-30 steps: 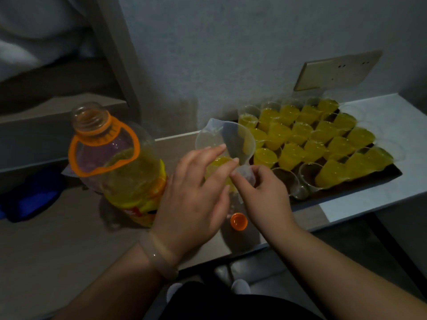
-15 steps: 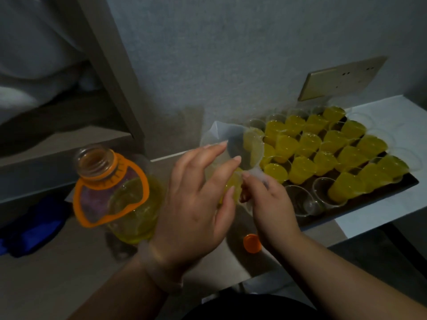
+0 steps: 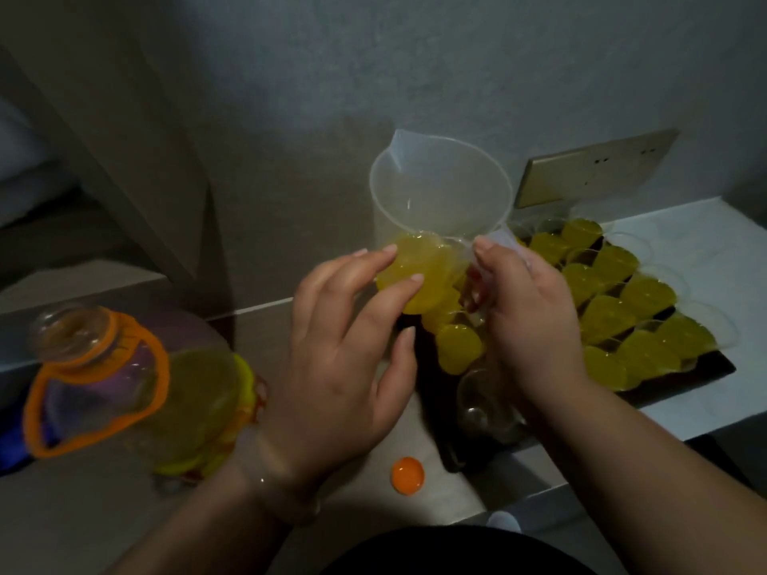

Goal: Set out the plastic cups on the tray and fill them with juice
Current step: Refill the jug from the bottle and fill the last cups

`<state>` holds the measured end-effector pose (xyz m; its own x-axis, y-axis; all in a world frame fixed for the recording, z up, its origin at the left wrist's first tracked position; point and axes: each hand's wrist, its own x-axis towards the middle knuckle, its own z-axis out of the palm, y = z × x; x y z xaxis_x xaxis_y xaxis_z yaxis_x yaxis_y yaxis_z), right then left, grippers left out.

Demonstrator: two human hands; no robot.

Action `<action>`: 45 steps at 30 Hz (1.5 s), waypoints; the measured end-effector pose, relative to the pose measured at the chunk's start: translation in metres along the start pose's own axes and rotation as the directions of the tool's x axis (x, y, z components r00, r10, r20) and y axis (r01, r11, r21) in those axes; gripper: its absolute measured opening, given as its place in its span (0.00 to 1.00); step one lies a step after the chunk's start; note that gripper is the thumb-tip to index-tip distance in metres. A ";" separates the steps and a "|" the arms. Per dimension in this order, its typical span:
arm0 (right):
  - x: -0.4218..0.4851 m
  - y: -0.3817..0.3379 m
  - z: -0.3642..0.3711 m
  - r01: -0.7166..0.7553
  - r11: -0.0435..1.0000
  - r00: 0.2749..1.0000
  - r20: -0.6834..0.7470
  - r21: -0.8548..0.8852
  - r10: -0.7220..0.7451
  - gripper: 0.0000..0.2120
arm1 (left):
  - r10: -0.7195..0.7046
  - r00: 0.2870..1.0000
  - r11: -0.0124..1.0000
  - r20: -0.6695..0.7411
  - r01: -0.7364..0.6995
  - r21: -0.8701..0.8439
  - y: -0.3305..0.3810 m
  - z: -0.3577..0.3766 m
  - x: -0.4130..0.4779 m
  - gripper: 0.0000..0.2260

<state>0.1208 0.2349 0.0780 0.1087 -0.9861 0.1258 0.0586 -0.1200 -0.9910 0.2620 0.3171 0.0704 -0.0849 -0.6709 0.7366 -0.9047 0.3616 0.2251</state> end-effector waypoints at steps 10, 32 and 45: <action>0.052 -0.005 -0.096 0.108 0.993 0.994 0.024 -0.054 -0.106 0.13 | -0.066 0.998 0.993 0.016 0.064 0.099 0.048 0.077 0.038 0.16; 0.060 -0.006 -0.142 0.055 0.994 0.993 -0.112 0.090 -0.045 0.16 | 0.082 0.630 0.996 0.772 -0.074 -0.045 0.050 0.115 0.026 0.30; 0.069 -0.006 -0.167 0.042 0.999 0.997 -0.061 0.030 -0.040 0.14 | 0.093 0.507 0.994 0.857 -0.103 -0.047 0.070 0.147 0.034 0.33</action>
<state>-0.0381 0.1484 0.0851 0.0450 -0.9856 0.1628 0.0925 -0.1581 -0.9831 0.1350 0.2246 0.0173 -0.4848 -0.8613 -0.1518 -0.8706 0.4587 0.1778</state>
